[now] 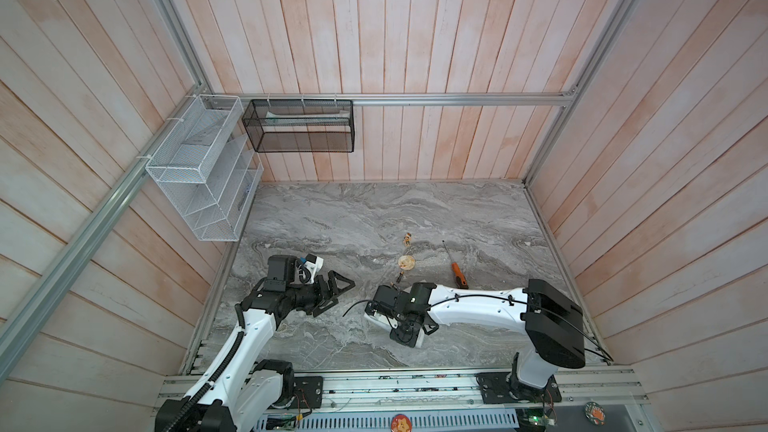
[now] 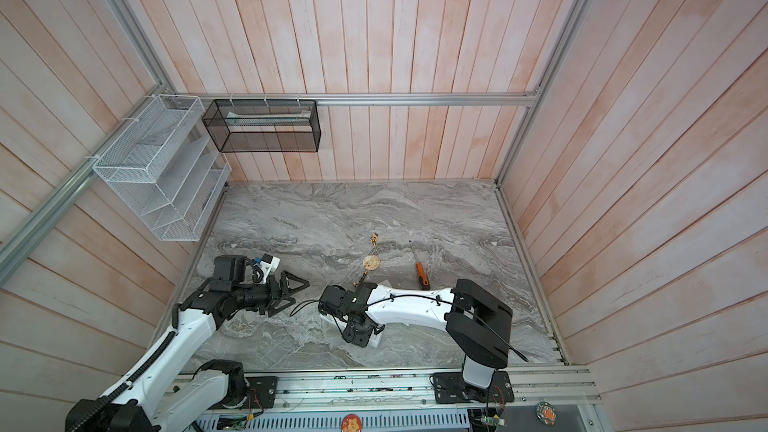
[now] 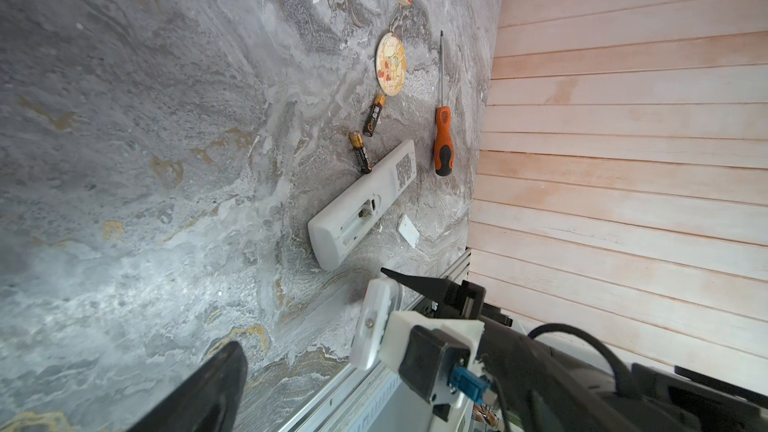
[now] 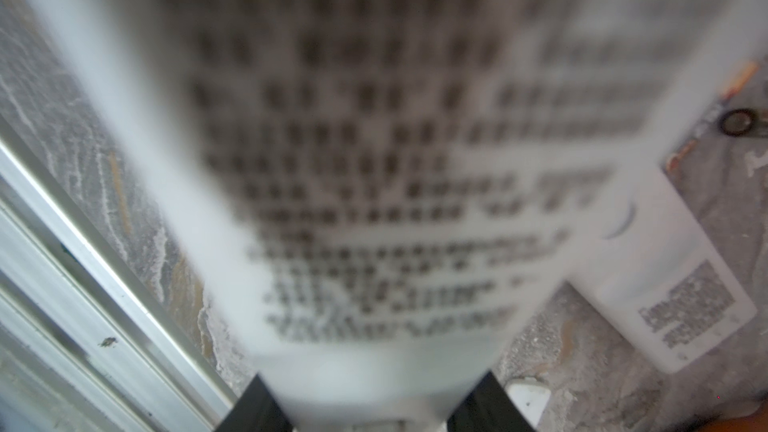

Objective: Unload the batteries from the remote control
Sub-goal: 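Bring the left gripper to the remote held low by the right gripper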

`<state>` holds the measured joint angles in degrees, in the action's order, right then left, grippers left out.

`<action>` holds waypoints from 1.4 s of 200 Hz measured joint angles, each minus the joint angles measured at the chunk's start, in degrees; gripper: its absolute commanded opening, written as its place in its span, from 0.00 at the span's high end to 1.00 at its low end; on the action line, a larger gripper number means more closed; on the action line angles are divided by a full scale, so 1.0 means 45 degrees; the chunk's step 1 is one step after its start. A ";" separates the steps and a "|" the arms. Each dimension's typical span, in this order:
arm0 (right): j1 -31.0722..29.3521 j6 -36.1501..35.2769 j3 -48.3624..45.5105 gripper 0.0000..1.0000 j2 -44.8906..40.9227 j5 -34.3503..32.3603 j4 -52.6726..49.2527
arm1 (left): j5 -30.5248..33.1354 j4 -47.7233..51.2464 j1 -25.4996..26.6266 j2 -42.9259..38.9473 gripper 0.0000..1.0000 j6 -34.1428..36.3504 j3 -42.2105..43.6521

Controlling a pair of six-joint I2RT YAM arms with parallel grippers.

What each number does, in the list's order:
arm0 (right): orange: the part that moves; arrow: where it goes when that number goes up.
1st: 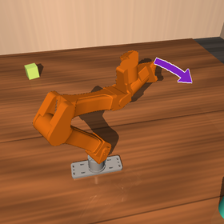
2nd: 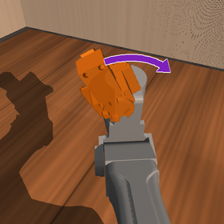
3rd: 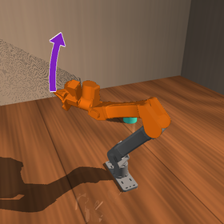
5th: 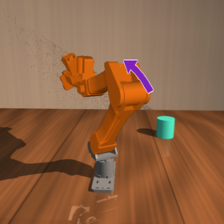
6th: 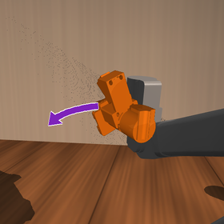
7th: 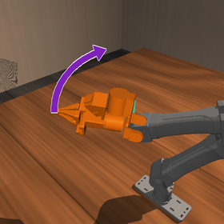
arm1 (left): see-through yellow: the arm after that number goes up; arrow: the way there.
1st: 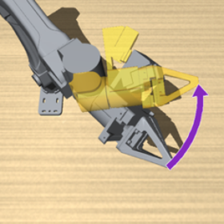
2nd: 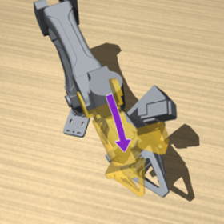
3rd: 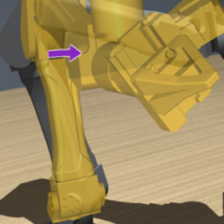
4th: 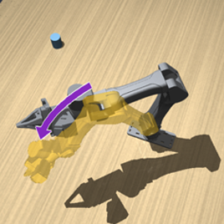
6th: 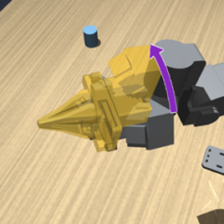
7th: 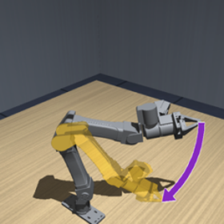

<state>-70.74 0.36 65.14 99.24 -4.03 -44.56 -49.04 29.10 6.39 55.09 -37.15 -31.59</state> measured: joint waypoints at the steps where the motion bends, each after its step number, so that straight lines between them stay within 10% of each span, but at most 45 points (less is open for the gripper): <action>1: -0.0019 0.0000 0.0000 0.66 0.0019 0.0005 0.0005 | 0.0000 -0.0005 0.0000 0.0005 0.00 0.0000 0.0000; 205: -0.0253 -0.0087 -0.0947 0.53 -0.0568 -0.0947 0.1783 | -0.1049 -0.7664 0.2637 0.2754 0.00 -0.4833 0.2773; 280: -0.0253 -0.0199 -0.0894 0.32 0.0257 -0.1282 0.2025 | -0.1030 -1.0248 0.3677 0.4260 0.00 -0.6101 0.2992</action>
<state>-71.88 -0.54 61.12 100.40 -9.80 -35.44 -53.67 -17.02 22.94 74.26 -64.60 -18.13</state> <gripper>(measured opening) 0.633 0.998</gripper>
